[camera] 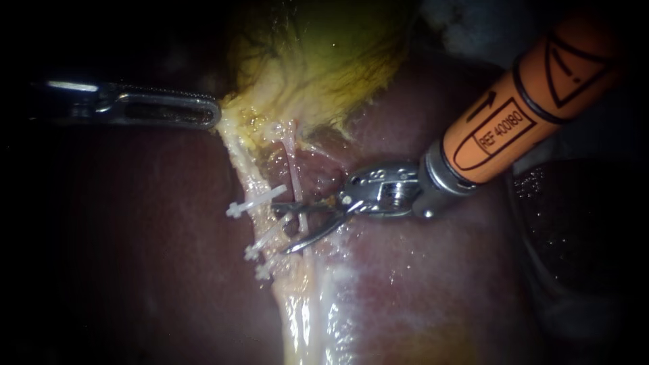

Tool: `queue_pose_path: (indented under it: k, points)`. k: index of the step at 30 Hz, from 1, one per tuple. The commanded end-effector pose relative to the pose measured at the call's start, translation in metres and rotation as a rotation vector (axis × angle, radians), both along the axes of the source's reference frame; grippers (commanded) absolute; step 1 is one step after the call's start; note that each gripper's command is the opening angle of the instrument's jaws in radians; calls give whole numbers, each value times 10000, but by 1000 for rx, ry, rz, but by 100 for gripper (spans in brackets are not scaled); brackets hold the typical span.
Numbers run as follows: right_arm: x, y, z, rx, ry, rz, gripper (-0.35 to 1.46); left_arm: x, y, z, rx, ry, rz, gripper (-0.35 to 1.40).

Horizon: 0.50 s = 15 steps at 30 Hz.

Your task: Go to the cutting position left tube

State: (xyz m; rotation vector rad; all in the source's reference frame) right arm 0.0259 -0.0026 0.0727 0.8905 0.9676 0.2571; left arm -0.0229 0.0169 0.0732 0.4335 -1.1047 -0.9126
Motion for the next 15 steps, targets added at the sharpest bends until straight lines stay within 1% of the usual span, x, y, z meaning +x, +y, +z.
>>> queue_pose_path:
  k: [1, 6, 8, 15]
  points:
    - [0, 0, 4, 9, -5, -1, 92, 0, 0, 0, 0, 0, 0, -35]
    - [-3, 6, 18, 56, -33, 3, 89, 0, 0, 0, 0, 0, 0, -35]
    - [-4, 6, 26, 70, -43, -2, 89, 0, 0, 0, 0, 0, 0, -35]
    - [-7, 1, 66, 126, -77, -26, 89, 0, 0, 0, 0, 0, 0, -35]
